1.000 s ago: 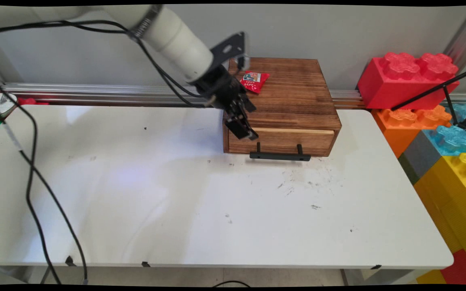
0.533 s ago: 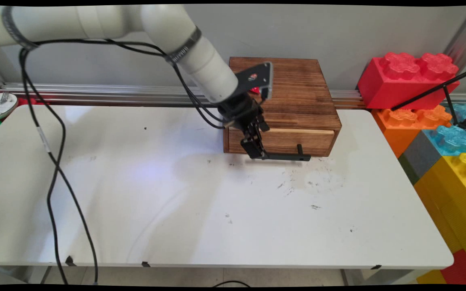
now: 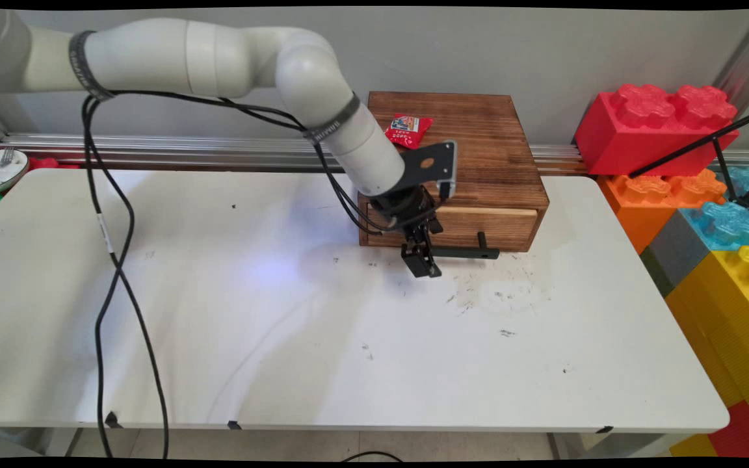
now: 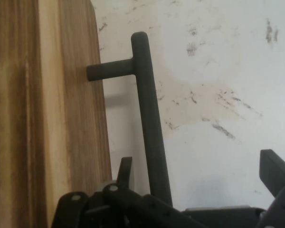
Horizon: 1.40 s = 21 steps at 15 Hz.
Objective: Open the drawer
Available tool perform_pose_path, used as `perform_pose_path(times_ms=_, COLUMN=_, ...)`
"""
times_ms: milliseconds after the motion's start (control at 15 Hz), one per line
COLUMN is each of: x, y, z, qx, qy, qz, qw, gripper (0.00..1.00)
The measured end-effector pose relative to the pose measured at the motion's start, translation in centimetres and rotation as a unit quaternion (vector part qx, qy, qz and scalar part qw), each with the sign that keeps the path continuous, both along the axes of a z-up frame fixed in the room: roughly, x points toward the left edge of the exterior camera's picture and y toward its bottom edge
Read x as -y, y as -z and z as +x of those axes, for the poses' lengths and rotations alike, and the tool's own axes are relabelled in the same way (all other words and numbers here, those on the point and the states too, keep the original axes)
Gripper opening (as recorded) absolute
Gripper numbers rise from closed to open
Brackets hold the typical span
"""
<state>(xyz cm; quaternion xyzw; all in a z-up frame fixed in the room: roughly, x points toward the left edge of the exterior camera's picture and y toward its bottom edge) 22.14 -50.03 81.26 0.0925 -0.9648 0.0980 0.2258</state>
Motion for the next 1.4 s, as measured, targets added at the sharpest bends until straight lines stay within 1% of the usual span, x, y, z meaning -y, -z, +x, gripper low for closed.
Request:
perform_pose_path(times_ms=267, x=0.5, y=1.8, z=-1.0, qx=0.006, qy=0.002, qz=-0.001, qw=1.0000, gripper=1.00)
perform_pose_path(times_ms=667, x=0.9, y=3.5, z=-2.2, qx=0.007, qy=-0.007, qz=0.002, qw=0.9999, gripper=1.00)
perform_pose_path(times_ms=1067, x=0.7, y=4.5, z=-3.1, qx=0.007, qy=-0.017, qz=0.009, qw=0.9998, gripper=1.00)
perform_pose_path(times_ms=1400, x=-0.1, y=4.7, z=-3.9, qx=0.004, qy=-0.022, qz=0.016, qw=0.9996, gripper=1.00)
